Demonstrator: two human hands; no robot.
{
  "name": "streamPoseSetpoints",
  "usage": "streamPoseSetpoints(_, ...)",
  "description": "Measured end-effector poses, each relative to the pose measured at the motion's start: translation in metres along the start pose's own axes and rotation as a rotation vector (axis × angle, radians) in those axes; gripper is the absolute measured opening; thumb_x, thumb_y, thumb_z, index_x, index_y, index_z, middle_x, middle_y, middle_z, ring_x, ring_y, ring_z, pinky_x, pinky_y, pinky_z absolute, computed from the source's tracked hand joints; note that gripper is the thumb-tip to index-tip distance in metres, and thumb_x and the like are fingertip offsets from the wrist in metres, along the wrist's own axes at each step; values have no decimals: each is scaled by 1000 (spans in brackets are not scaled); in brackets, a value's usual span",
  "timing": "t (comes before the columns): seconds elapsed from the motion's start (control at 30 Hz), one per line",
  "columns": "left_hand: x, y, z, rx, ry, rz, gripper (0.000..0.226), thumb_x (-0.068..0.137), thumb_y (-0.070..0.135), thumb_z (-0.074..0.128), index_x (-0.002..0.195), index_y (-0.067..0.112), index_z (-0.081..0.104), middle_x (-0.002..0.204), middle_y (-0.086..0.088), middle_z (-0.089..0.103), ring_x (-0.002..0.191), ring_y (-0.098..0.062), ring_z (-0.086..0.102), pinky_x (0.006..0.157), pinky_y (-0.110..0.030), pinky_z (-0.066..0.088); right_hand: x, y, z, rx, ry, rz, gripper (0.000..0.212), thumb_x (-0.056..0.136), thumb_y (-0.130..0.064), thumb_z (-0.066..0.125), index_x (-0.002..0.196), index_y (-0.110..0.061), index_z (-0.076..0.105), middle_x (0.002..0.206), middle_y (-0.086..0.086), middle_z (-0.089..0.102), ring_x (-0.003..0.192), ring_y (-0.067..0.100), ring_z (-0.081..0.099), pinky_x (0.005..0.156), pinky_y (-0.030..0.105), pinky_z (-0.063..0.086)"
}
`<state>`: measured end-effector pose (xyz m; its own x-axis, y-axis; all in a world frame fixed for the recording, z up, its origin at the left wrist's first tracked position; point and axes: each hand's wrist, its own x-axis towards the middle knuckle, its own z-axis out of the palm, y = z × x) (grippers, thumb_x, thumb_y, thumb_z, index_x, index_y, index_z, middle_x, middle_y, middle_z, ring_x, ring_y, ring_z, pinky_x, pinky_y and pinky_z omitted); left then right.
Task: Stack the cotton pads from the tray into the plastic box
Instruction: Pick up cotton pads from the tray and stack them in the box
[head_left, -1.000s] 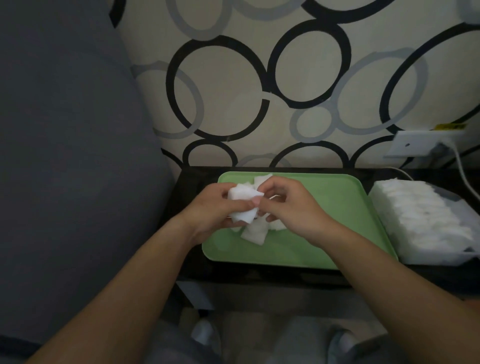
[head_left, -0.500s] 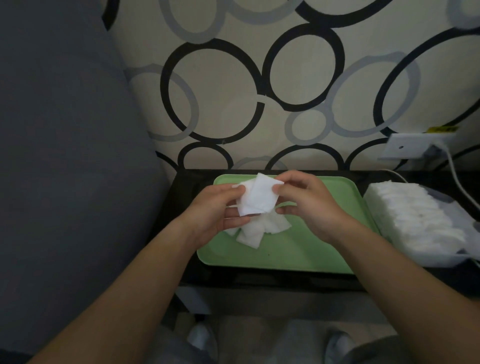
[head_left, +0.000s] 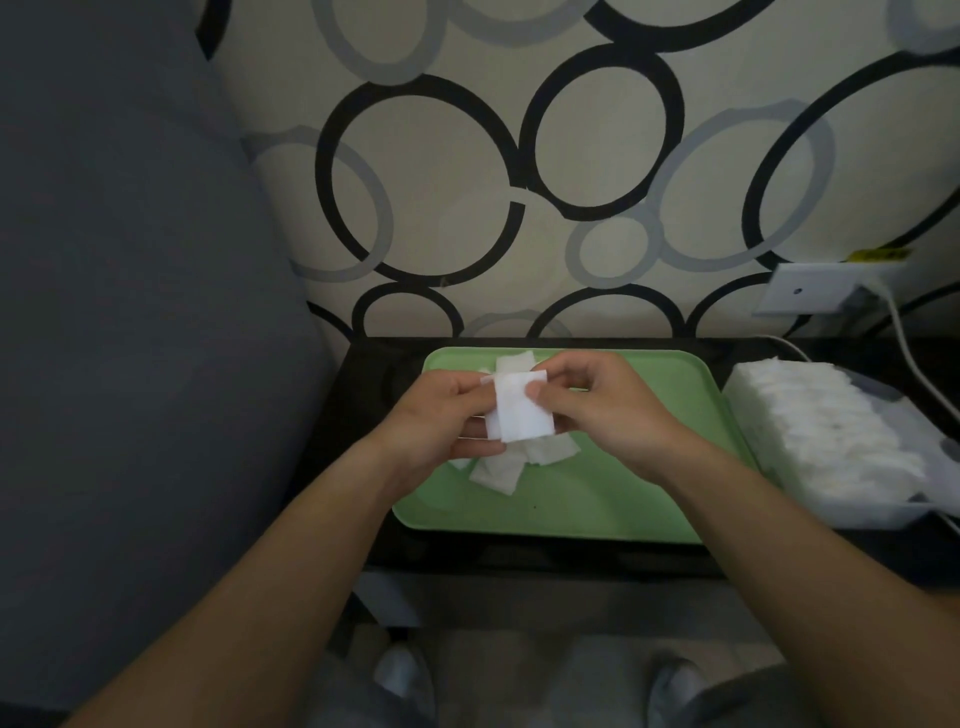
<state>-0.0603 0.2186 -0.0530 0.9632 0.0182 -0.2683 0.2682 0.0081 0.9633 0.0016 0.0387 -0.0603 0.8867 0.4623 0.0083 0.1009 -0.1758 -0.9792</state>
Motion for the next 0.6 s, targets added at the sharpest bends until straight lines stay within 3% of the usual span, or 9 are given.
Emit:
streamPoseSetpoints(0.2, 2, 0, 3, 15, -10, -3, 23, 100, 24, 58, 115, 15, 73, 102, -7, 77, 91, -20, 74, 68, -27, 57, -3, -4, -2, -41, -23, -6, 11, 90, -13, 70, 100, -11, 74, 84, 8, 74, 66, 11, 62, 61, 28, 43)
streamPoseSetpoints(0.37, 1, 4, 8, -106, -38, -51, 27, 103, 20, 47, 112, 10, 70, 97, -13, 77, 87, -24, 75, 66, -31, 59, -3, -3, 0, -41, 38, 11, 9, 87, -15, 73, 94, -10, 74, 81, 7, 74, 63, 12, 65, 56, 24, 46)
streamPoseSetpoints(0.47, 0, 6, 11, -190, -53, -94, 33, 104, 30, 43, 112, 10, 68, 99, -15, 77, 91, -26, 75, 70, -35, 60, -3, -3, 2, -77, 91, 10, 11, 84, -15, 76, 91, -8, 72, 81, 13, 73, 62, 14, 65, 55, 22, 49)
streamPoseSetpoints(0.53, 0, 4, 12, -121, -70, -56, 30, 103, 28, 51, 116, 8, 69, 102, -12, 77, 95, -24, 74, 75, -33, 60, -1, -2, 3, -120, 144, 7, 15, 81, -19, 79, 89, -9, 70, 80, 13, 70, 64, 16, 64, 59, 28, 53)
streamPoseSetpoints(0.6, 2, 1, 13, -68, -49, -7, 24, 101, 14, 56, 120, 5, 67, 102, -8, 77, 94, -19, 75, 74, -28, 61, 0, -2, 3, -161, 205, 30, 22, 79, -27, 81, 90, -15, 67, 83, 8, 65, 69, 17, 62, 63, 35, 54)
